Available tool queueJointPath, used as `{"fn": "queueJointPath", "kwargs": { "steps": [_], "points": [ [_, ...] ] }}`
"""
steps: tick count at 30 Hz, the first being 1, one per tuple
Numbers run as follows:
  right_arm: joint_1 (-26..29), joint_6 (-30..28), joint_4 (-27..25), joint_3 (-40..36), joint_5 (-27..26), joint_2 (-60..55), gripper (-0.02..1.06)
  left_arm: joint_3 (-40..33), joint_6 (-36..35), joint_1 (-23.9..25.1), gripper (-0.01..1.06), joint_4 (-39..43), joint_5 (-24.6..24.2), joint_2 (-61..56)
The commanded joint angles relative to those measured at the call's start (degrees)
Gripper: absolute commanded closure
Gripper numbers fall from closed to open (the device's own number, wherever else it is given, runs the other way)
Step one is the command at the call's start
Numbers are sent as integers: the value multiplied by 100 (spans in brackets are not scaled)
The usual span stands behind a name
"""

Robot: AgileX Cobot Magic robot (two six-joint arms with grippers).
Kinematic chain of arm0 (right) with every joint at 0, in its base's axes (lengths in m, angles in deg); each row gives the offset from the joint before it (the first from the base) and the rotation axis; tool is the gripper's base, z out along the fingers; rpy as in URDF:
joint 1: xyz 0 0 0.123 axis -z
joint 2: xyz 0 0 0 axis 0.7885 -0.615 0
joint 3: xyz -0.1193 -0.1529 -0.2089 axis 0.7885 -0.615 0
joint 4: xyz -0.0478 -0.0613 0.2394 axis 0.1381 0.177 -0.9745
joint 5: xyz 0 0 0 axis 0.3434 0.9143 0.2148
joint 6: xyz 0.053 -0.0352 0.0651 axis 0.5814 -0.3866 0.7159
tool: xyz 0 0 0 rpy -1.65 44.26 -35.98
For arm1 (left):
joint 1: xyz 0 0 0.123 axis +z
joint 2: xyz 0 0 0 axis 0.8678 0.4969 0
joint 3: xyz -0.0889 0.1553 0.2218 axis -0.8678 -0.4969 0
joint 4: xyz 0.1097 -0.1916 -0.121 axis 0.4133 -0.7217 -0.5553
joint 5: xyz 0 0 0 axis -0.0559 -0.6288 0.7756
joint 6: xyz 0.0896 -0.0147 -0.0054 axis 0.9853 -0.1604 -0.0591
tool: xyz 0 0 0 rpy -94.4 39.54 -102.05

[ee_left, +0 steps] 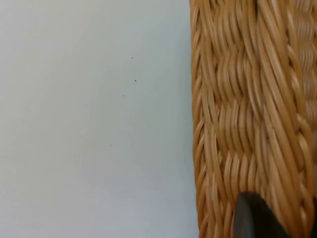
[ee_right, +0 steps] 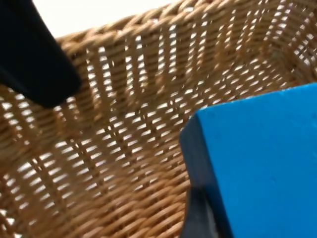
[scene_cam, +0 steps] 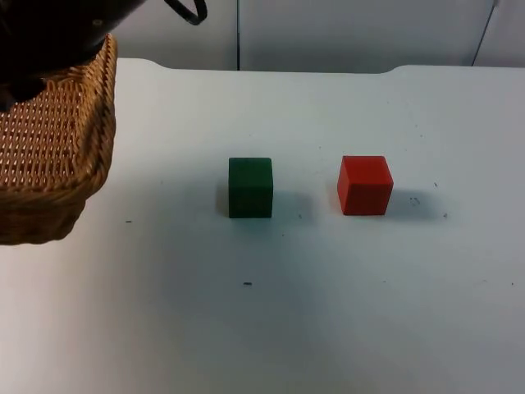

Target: Pick up the basket with the left hand and place the blue cube into the basket with the right hand.

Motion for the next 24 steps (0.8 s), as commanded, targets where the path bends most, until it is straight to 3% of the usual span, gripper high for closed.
{"fn": "queueJointPath", "kwargs": {
  "steps": [1,7,9,10,14,15,16,24],
  "points": [
    [-31,-41,-40,50,-123,-65,105,61,-1,-44,105,-248,-96,-24],
    [-31,-385,-414,50,-212,-119,102,61,11,-44,105,-283,-100,-24],
    [-31,-488,-477,50,-212,-119,92,61,11,-44,105,-283,-100,-24],
    [-31,-488,-477,50,-212,-119,92,61,11,-44,105,-283,-100,-24],
    [-31,-488,-477,50,-212,-119,58,61,11,-44,105,-318,-100,-24],
    [-31,-488,-477,50,-212,-119,58,61,11,-44,105,-318,-100,-24],
    [-31,-488,-477,50,-192,-119,49,61,31,-44,105,-327,-100,-24],
    [-31,-488,-439,50,-228,-108,30,61,127,-44,105,-428,-121,-24]
  ]
}}
